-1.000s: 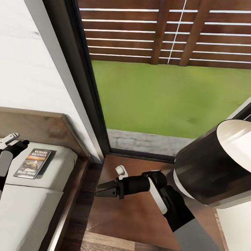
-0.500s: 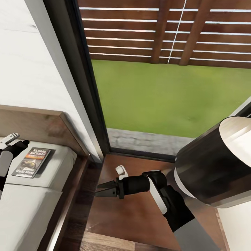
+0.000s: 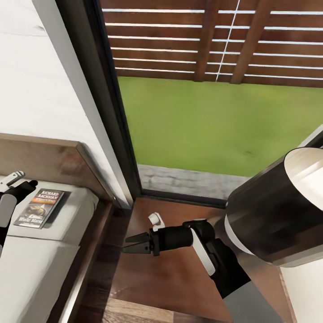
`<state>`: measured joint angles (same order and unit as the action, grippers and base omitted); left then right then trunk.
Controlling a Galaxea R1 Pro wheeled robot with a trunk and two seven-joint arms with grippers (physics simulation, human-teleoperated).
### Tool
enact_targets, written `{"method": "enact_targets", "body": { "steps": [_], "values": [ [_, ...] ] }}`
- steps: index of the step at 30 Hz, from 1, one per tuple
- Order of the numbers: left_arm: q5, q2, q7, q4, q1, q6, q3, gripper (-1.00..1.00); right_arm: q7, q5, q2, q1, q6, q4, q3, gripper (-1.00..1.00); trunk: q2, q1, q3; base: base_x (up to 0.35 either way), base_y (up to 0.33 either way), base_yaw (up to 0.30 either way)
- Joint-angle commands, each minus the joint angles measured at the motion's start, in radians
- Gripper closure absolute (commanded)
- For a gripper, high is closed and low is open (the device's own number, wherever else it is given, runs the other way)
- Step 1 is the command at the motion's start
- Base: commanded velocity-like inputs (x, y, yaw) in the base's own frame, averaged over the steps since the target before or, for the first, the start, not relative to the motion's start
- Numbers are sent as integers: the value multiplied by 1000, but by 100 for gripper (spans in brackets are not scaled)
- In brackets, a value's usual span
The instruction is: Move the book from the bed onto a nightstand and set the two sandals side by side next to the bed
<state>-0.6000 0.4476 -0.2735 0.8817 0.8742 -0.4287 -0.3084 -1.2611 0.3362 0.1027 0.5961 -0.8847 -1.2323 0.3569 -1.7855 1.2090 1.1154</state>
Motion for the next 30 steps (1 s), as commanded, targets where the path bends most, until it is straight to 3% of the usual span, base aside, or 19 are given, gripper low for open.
{"method": "enact_targets", "body": {
  "steps": [1,30],
  "values": [
    [-10,0,-7,2,0,-4,0,-100,0,4,0,1,-7,0,1,-100,-8,4,4,0,0,0],
    [-10,0,-7,2,0,-4,-1,-100,0,4,0,1,-7,0,1,-100,-29,15,13,0,0,0]
  ]
}}
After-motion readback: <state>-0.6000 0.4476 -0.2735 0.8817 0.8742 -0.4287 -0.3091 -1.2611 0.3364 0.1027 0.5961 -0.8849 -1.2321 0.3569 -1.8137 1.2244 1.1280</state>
